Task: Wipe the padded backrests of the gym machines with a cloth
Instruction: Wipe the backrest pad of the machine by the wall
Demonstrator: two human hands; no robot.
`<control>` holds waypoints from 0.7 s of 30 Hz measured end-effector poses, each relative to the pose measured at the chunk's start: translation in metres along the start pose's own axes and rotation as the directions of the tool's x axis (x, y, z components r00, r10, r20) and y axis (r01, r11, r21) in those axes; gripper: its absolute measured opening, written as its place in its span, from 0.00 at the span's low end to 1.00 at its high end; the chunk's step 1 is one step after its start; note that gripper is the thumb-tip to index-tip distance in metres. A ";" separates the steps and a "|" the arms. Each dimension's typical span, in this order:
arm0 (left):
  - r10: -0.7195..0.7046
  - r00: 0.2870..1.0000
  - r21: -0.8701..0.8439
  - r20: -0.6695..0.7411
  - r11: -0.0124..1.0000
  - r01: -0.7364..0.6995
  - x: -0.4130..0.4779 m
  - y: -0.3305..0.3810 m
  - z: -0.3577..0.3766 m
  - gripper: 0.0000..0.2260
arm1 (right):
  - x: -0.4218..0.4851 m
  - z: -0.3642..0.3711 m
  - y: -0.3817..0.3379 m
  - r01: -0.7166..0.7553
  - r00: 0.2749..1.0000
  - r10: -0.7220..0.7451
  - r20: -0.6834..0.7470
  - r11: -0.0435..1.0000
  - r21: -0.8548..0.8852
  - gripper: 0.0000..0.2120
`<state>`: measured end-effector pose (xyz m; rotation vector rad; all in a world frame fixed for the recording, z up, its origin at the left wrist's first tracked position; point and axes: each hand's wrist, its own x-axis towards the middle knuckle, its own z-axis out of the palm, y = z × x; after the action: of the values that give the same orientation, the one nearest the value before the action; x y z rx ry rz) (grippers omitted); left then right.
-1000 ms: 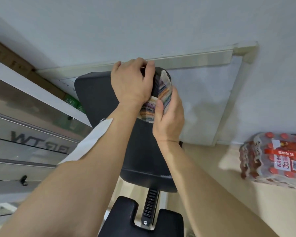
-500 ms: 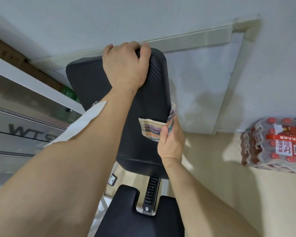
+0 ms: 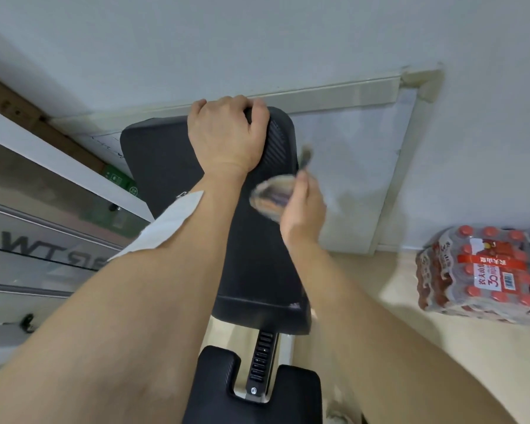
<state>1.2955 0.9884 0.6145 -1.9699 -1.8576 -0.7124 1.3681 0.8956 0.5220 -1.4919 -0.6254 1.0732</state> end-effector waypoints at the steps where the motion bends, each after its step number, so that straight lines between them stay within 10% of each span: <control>1: -0.001 1.000 -0.005 -0.008 1.000 0.001 0.001 -0.001 0.000 0.22 | 0.009 0.003 -0.027 0.097 0.995 -0.097 0.005 0.993 -0.063 0.20; 7: -0.020 1.000 -0.006 -0.019 1.000 0.020 0.001 0.000 0.000 0.18 | 0.007 -0.003 -0.014 0.329 0.943 -0.320 0.090 0.938 -0.109 0.22; 13: -0.021 0.999 0.029 -0.030 0.999 0.022 -0.002 0.000 0.001 0.18 | -0.038 -0.027 0.148 -0.165 0.986 0.165 0.026 0.986 0.033 0.26; 17: -0.008 0.999 0.026 -0.033 1.000 0.009 -0.002 0.000 0.003 0.18 | -0.054 -0.032 0.202 -0.526 0.844 0.524 0.110 0.773 0.354 0.11; 21: -0.003 0.998 0.014 -0.056 1.000 0.004 -0.004 -0.002 0.005 0.18 | -0.045 -0.028 0.185 -0.578 0.780 0.614 0.122 0.632 0.516 0.13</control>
<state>1.2936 0.9884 0.6082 -1.9186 -1.8289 -0.7459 1.3394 0.8032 0.3555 -1.2362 0.2682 1.5449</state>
